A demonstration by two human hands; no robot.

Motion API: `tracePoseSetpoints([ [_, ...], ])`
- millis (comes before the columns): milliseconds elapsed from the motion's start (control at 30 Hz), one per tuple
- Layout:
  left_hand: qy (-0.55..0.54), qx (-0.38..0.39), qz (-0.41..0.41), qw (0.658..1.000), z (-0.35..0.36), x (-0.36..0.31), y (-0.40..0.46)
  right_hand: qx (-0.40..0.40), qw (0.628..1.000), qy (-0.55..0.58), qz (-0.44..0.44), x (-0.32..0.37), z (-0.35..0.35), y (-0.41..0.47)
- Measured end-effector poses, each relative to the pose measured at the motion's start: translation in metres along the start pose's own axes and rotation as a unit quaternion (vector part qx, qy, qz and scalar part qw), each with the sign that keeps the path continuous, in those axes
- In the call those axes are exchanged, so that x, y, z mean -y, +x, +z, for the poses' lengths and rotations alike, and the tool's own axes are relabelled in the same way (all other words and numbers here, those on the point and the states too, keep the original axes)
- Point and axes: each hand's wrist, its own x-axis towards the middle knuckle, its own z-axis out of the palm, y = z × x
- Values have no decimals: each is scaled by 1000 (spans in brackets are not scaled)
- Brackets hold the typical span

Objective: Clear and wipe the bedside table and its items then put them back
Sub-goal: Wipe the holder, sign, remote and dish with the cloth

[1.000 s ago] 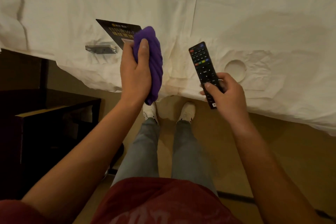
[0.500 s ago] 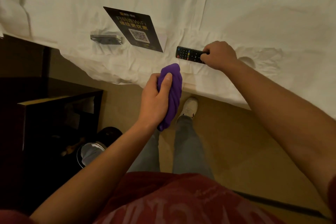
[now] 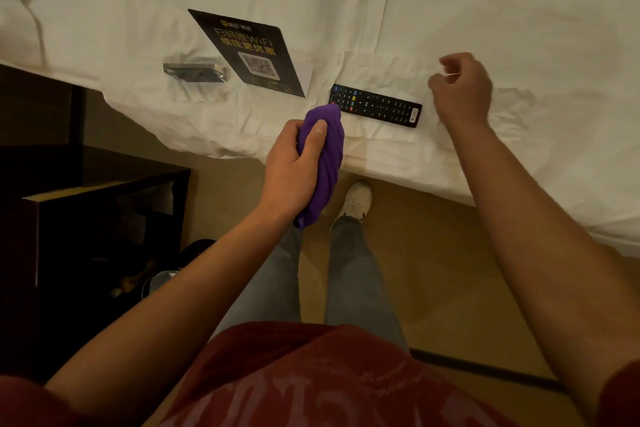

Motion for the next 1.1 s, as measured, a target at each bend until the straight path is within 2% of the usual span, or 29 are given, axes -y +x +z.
tracePoseSetpoints([
  [67, 3, 9, 3, 1000, 5, -1, 1, -53, 998, -18, 38, -21, -19, -4],
  [133, 8, 19, 4, 1000, 11, -1, 1, -62, 994, -64, 66, -44, -31, -11],
  [267, 12, 39, 1, 999, 27, -3, -1, -17, 986, -126, 106, -80, -37, -26],
  [567, -2, 80, 0, 997, 51, -11, -3, 45, 979, -127, 150, -102, -24, -22],
  [667, -22, 103, 37, 994, 54, -12, -1, 48, 979, -128, 149, -104, -26, -19],
  [800, -21, 134, 83, 987, 60, -13, 0, 34, 985, -95, 136, -100, -33, -18],
  [1100, -10, 136, 41, 990, 71, -30, 13, 49, 993, 89, 63, -58, -67, -56],
])
